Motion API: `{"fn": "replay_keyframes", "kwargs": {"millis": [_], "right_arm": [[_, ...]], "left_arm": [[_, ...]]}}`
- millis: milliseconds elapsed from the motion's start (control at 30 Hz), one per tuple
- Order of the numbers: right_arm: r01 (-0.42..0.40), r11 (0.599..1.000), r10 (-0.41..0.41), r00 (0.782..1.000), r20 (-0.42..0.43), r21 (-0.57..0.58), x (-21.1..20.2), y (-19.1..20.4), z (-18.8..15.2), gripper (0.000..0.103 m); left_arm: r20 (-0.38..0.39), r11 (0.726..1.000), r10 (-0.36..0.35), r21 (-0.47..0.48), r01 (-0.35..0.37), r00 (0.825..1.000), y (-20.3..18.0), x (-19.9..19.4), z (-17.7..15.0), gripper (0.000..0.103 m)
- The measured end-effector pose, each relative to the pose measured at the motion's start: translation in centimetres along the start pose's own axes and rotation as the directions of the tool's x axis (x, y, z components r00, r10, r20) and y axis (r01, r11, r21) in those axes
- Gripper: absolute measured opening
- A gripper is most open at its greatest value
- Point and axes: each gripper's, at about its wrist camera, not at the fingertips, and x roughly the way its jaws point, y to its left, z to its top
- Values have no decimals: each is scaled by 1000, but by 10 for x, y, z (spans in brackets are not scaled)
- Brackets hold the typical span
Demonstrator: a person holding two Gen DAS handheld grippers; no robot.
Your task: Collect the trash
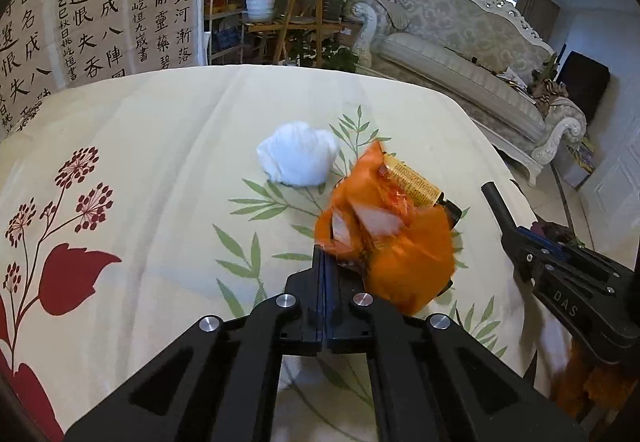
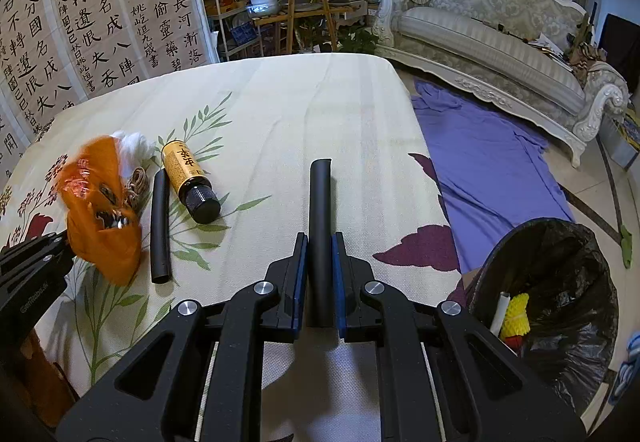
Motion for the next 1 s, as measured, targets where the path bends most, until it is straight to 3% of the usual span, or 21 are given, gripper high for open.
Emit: {"fn": "replay_keyframes", "kwargs": {"millis": [433,500,633,700,1000], "right_arm": [[6,1000,-6,1000,0,-5,0,0,1,12],[9,1000,-9,1000,0,-8,0,0,0,12],[11,1000,-11,1000,1,-8,-1,0,0,12],[10,1000,-10,1000,1,-8,-1,-1,0,12],[6,1000,-6,1000,1,-5,-2,-1,-1,12]], "left_arm": [[-26,998,11,-58,-12,1000,25,-14,-12,4],[-20,998,12,-61,-13,1000,26,-16,-12,18],[1,998,1,-66,-1,1000,21,-21,-11,30],[12,998,-3,-69,4,1000,19,-24,-10,42],[30,997,-38,-73,40,999,6,-23,1,57]]}}
